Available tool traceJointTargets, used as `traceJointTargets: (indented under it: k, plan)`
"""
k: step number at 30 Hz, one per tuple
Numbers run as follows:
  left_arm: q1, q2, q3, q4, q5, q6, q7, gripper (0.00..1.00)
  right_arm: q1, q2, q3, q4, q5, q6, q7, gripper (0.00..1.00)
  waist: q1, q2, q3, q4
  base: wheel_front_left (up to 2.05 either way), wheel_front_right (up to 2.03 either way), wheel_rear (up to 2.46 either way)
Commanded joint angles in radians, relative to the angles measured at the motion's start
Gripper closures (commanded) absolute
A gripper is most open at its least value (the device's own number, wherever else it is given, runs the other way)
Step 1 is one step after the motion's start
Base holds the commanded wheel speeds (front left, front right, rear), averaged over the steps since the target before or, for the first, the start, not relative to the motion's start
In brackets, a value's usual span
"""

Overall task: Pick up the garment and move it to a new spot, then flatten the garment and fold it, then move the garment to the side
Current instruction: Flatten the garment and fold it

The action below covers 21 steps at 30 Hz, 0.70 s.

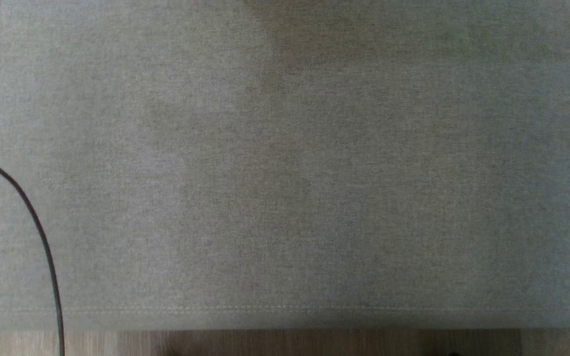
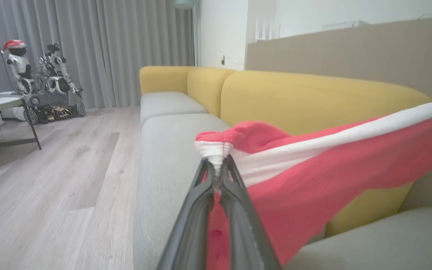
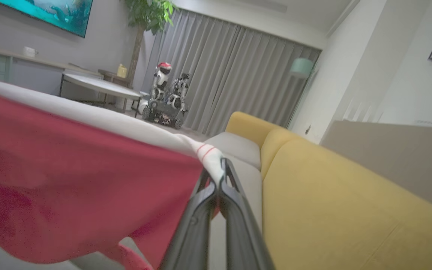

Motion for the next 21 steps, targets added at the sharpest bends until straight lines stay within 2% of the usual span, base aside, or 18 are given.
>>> traceJointTargets:
  k: [1,5,9,13,21]
  plan:
    - [-0.018,0.028,0.016,0.022,0.007,-0.019,-0.016,1.0,0.016,0.03,0.005,0.016,-0.005,-0.001,-0.027,1.0,-0.0005,0.0001,0.01,0.008,0.0,0.0,0.0]
    - [0.043,-0.006,-0.018,0.103,0.011,-0.06,-0.039,1.0,0.075,0.059,0.026,0.101,0.017,-0.001,-0.073,1.0,-0.0005,0.0001,0.023,0.019,0.0,0.0,0.0]
    - [0.156,-0.045,-0.075,0.16,0.028,-0.094,-0.061,1.0,0.192,0.069,0.068,0.173,0.027,-0.001,-0.103,1.0,-0.0005,0.0001,-0.013,0.034,0.0,0.0,0.0]
    - [0.27,-0.074,-0.119,0.183,0.029,-0.114,-0.074,1.0,0.305,0.053,0.108,0.215,0.064,-0.001,-0.115,1.0,-0.0005,0.0001,-0.064,0.052,0.0,0.0,0.0]
    - [0.436,-0.081,-0.218,0.198,0.046,-0.127,-0.08,1.0,0.471,-0.001,0.205,0.254,0.16,-0.001,-0.119,1.0,-0.0005,0.0001,-0.169,0.073,0.0,0.0,0.0]
